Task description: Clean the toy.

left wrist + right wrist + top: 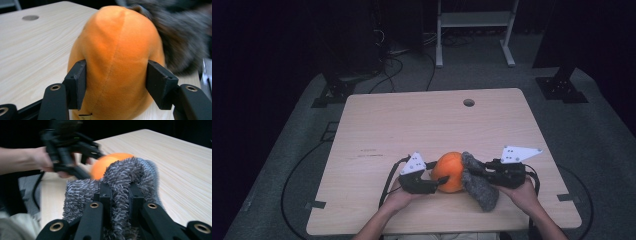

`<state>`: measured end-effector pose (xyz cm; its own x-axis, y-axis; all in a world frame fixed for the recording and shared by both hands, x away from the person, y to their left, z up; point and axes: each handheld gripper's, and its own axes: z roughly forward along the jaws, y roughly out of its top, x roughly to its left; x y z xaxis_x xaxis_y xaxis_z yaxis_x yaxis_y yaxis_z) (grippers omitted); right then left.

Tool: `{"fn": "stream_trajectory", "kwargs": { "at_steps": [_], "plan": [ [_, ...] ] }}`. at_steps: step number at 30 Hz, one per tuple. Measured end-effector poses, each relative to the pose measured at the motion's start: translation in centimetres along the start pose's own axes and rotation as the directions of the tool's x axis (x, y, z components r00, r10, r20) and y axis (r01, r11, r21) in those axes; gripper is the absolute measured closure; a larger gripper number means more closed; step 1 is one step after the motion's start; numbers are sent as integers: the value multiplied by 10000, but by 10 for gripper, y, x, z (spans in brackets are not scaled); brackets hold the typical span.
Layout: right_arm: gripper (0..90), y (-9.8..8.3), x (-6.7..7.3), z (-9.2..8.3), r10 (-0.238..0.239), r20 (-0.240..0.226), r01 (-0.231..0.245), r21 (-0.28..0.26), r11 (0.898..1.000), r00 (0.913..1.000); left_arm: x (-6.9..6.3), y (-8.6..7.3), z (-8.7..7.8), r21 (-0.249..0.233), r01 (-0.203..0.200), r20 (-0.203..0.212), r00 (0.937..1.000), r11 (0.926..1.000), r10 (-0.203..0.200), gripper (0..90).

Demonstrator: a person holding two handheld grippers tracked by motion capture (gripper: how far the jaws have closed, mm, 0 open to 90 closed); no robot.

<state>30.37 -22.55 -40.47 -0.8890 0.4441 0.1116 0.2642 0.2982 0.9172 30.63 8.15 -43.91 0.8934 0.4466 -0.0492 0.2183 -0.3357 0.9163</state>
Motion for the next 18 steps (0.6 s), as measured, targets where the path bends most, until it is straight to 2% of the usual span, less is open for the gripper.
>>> {"fn": "stream_trajectory", "kwargs": {
  "at_steps": [3,6,8,12,14,16,18],
  "plan": [
    [774,-6,-16,-2,721,86,-720,-172,9973,9974,-5,0,1,68,-520,135,9986,9986,519,385],
    [774,-9,-24,-6,949,327,-940,-275,9952,9950,-7,1,3,74,-745,188,9971,9972,744,385],
    [774,-7,-27,-10,1112,352,-1091,-568,9924,9932,-8,0,3,125,-905,262,9956,9958,901,384],
    [774,3,-24,-15,865,364,-834,-806,9933,9956,-13,1,5,181,-1214,363,9920,9924,1206,382],
    [774,10,-19,-14,484,586,-448,-612,9971,9971,-14,1,5,208,-1309,391,9907,9912,1301,380],
    [773,13,-16,-10,300,503,-279,-415,9987,9983,-14,1,5,215,-1347,444,9900,9907,1337,380],
    [774,15,-13,-7,-21,774,40,-236,9997,9970,-14,0,4,261,-1341,424,9902,9906,1330,379]
  ]
}}
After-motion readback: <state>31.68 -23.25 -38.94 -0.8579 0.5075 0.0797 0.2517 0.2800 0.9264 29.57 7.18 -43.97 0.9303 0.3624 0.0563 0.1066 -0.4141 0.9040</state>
